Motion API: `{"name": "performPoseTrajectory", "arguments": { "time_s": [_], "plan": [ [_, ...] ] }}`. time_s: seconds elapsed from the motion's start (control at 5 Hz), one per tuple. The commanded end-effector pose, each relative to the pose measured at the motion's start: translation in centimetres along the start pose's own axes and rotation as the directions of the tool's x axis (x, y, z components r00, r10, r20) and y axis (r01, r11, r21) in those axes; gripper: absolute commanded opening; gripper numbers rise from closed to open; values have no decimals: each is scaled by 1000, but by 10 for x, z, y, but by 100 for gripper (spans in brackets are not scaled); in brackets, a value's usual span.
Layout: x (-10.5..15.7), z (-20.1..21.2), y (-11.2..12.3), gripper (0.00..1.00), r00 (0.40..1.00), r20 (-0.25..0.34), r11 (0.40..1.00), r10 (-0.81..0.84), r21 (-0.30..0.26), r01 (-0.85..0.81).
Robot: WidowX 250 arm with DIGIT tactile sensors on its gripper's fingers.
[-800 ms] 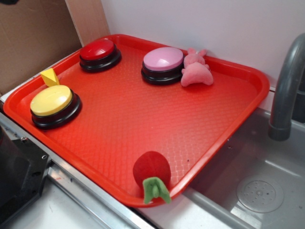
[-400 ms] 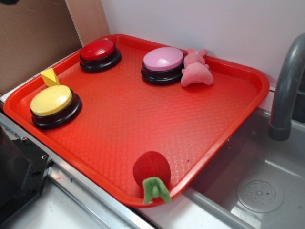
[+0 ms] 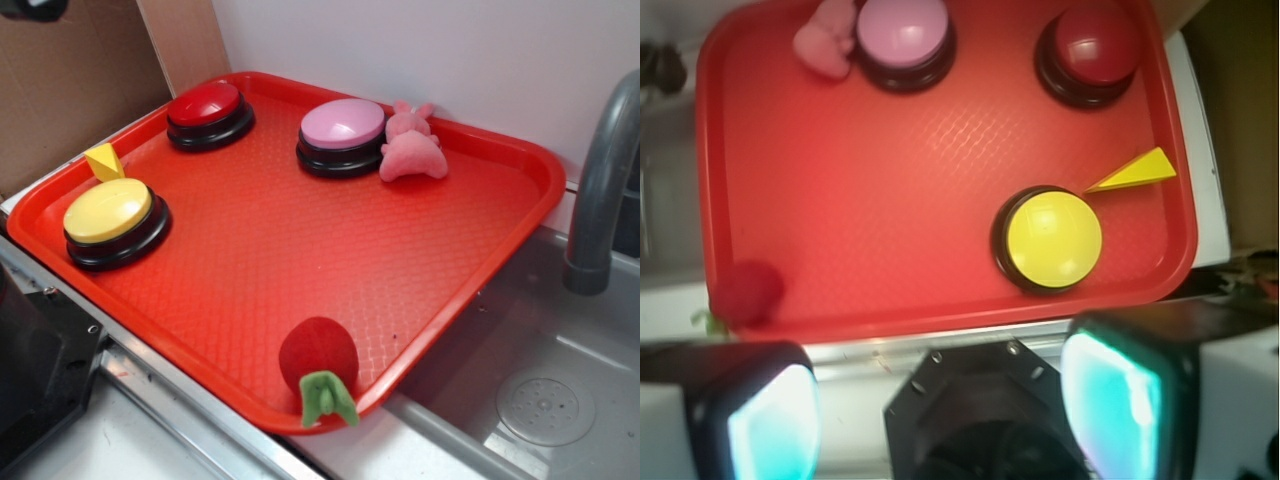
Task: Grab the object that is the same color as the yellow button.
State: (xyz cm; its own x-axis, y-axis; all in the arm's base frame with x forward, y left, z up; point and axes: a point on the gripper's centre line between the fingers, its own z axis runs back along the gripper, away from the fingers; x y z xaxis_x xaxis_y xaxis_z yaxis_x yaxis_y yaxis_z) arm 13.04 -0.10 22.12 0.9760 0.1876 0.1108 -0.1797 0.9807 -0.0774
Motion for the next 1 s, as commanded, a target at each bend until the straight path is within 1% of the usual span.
{"name": "performPoseTrajectory", "arguments": {
  "time_s": [0.0,0.2,0.4,0.6,0.8],
  "plan": [
    [35,-24,44,100,928,158,940,338,0,-342],
    [46,-39,65,100,851,248,874,464,26,-484],
    [56,-65,86,100,747,318,779,584,42,-626],
    [67,-95,106,100,677,337,709,655,38,-705],
    [72,-121,113,100,673,288,688,682,59,-723]
  ]
}}
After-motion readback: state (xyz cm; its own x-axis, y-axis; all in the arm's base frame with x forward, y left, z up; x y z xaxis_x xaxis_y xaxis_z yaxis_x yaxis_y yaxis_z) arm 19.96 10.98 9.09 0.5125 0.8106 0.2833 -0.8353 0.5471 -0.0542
